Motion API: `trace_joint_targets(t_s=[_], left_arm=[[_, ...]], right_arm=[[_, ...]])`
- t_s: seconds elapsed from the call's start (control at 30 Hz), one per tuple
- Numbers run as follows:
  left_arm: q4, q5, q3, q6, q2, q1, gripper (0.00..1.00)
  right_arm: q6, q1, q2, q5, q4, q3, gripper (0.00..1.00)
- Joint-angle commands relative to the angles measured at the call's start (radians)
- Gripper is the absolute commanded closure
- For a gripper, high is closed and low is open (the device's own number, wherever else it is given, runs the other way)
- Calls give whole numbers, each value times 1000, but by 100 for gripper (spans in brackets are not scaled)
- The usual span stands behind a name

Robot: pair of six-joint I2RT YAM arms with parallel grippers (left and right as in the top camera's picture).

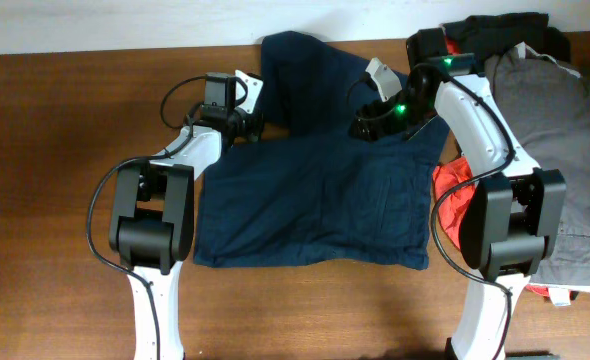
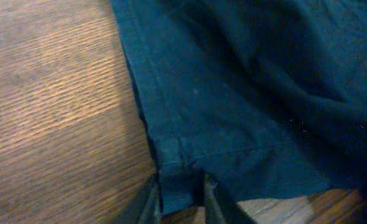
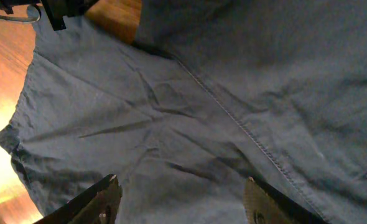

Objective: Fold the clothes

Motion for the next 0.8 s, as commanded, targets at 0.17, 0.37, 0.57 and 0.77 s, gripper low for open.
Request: trace_joint_targets(t_s=[0.17,0.37,0.57,0.77], left_arm=[[-73,-171,9,-183,2,42,99],[-195,-172,9,-186,-63,118,99],[-304,-173,9,-184,-127,193,99],[-369,-188,9,-181,-140,269,91]], right_arm=[[-10,5,-5,4,0,-10,32],[-3,5,-4,5,20,-38,33],[54,5,-4,42,39,-40,33],[54,5,-4,42,37,-40,32]])
